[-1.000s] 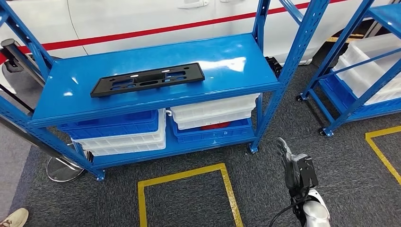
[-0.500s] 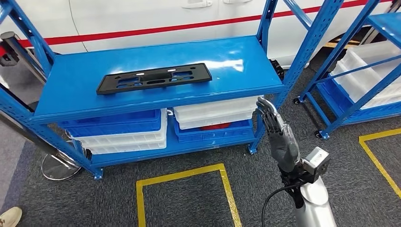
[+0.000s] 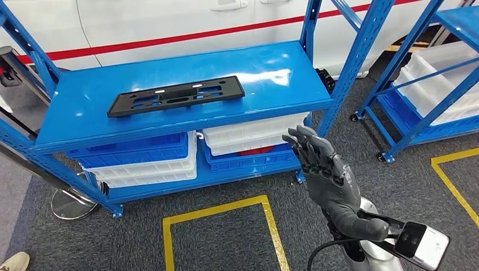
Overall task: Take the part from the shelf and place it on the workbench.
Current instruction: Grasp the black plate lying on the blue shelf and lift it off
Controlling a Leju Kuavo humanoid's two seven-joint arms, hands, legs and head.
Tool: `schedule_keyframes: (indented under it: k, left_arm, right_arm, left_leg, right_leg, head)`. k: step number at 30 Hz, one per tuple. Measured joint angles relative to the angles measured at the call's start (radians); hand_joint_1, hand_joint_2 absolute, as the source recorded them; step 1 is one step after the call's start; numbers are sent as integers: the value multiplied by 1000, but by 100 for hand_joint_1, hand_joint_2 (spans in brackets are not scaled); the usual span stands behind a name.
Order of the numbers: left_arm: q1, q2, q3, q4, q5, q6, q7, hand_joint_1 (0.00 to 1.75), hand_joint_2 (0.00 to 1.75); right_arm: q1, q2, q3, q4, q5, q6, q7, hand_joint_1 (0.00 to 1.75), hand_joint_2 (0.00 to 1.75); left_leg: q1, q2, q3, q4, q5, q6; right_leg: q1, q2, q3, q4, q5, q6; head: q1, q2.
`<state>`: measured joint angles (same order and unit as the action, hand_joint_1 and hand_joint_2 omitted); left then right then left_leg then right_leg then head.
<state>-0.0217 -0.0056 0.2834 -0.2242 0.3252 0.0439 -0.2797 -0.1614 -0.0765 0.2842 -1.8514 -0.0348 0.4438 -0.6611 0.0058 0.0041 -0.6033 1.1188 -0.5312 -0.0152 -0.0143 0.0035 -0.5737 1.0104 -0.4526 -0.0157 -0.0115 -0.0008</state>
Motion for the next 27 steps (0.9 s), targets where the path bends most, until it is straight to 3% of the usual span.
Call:
schedule_keyframes:
  k: [2,3,4,6,8,10,14,16,18,19,20,21,23,25,27]
  left_arm:
    - [0,0,4,1,0,-1,0,0,0]
    - [1,0,5,2,0,-1,0,0,0]
    - [1,0,6,3,0,-1,0,0,0]
    - [1,0,7,4,0,-1,-1,0,0]
    - [0,0,7,5,-1,-1,-1,0,0]
    - [-2,0,8,6,-2,-1,-2,0,0]
    - [-1,-1,8,6,-6,-2,-3,0,0]
    - [-2,-2,8,6,-10,-3,-4,0,0]
    - [-2,-2,9,6,-16,-4,-5,0,0]
    - [-2,-2,10,6,-18,-4,-5,0,0]
    - [-2,-2,10,6,-20,-5,-5,0,0]
    - [-2,-3,10,6,-21,-6,-5,0,0]
    - [-1,-5,11,6,-22,-7,-5,0,0]
    - [-5,-8,11,8,-22,-9,-5,0,0]
    - [-9,-9,12,9,-25,-11,-5,0,0]
  right_arm:
    - [0,0,13,-6,0,2,0,0,0]
    - [1,0,18,-7,-1,3,0,0,0]
    - [1,0,23,-8,-1,3,1,0,0]
    - [1,-1,31,-11,0,0,5,0,0]
    - [-2,0,36,-14,2,-7,9,0,0]
    - [-6,0,40,-14,4,-13,12,0,0]
    - [-14,0,48,-14,8,-16,19,0,0]
    - [-19,0,53,-13,13,-20,27,0,0]
    - [-21,-1,60,-10,29,-29,34,0,0]
    - [-21,-2,64,-7,40,-35,37,0,0]
    - [-21,-4,67,-5,49,-40,41,0,0]
    - [-22,-5,69,-4,55,-44,43,0,0]
    - [-26,-7,73,-3,60,-47,44,0,0]
    - [-29,-8,78,-1,66,-50,44,0,0]
    - [-29,-9,84,1,81,-59,44,0,0]
  left_leg:
    - [4,0,-64,132,-55,-6]
    - [6,0,-85,170,-61,-9]
    - [8,0,-87,168,-44,-12]
    - [14,0,-41,60,29,-15]
    - [14,-1,10,-54,70,-11]
    - [10,-3,25,-89,67,0]
    - [11,-5,35,-97,67,28]
    - [10,-4,42,-100,65,38]
    - [7,-4,44,-100,62,45]
    - [4,-4,46,-100,59,47]
    - [2,-5,50,-100,56,48]
    - [0,-6,56,-100,52,48]
    - [-3,-10,68,-100,42,44]
    - [-4,-15,72,-102,35,36]
    - [-4,-20,74,-97,36,24]
  right_leg:
    - [0,0,0,1,-1,-3]
    - [0,0,0,1,-2,-3]
    - [0,1,2,2,-4,-2]
    - [-2,3,6,6,-10,4]
    - [0,4,7,13,-18,15]
    - [2,5,6,15,-20,25]
    - [-1,3,3,42,-25,44]
    - [-3,2,-37,125,-68,48]
    - [-2,2,-106,244,-120,51]
    - [-1,2,-132,282,-129,51]
    - [-1,2,-142,285,-118,48]
    - [1,2,-134,254,-89,43]
    - [8,7,-85,127,-11,27]
    - [17,19,-52,39,13,12]
    - [22,20,-44,21,5,3]
  head:
    - [-1,0]
    - [-1,0]
    - [-1,0]
    - [-1,0]
    - [0,0]
    - [0,0]
    - [1,0]
    - [1,0]
    - [1,0]
    - [1,0]
    - [1,0]
    - [1,0]
    - [0,0]
    - [-2,0]
    - [-4,0]
